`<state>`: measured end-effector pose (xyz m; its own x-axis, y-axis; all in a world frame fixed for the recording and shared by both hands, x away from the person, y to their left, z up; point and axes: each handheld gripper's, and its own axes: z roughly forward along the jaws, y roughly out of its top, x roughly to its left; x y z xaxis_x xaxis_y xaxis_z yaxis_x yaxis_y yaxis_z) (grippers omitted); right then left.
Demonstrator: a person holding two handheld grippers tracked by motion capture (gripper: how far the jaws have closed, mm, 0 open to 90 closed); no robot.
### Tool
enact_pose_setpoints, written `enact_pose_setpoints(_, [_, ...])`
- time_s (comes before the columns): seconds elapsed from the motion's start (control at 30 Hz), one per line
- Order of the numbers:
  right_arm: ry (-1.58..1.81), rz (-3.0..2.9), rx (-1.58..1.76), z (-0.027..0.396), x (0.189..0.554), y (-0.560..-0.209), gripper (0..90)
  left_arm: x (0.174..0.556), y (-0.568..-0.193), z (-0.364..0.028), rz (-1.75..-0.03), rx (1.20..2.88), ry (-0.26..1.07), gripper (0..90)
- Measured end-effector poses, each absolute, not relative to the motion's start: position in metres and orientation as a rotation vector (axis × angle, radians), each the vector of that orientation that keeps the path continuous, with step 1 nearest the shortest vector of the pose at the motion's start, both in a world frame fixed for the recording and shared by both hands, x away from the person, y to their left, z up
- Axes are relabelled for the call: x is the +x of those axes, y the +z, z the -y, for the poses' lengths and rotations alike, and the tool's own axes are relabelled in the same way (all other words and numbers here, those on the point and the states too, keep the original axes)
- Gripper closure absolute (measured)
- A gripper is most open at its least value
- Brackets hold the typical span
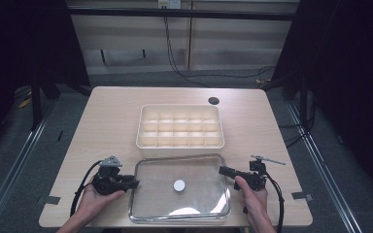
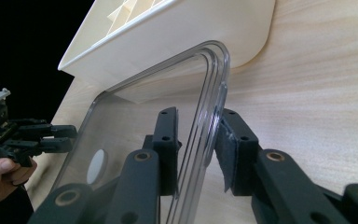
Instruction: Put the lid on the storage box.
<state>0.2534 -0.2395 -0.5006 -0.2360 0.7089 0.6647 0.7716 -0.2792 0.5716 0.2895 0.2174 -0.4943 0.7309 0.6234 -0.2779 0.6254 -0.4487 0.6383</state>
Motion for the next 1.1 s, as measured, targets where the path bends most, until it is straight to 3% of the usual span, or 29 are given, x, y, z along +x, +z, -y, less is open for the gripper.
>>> enact_pose_setpoints(0.57, [-1.533,1.925,-1.726,0.233,0.265,-0.499,63.8,0.293,-0.497,-0.219,-0.951,2.144,-0.011,64.2])
enact_pose_setpoints(0.67, [-1.571,1.914,-1.707,0.233,0.265,-0.497,67.3,0.294,-0.497,-0.22,-0.951,2.14,-0.024,63.7])
enact_pose_setpoints(1.1, [-1.671,1.864,-1.655,0.237,0.258,-0.492,73.1,0.293,-0.497,-0.22,-0.951,2.12,-0.021,42.0])
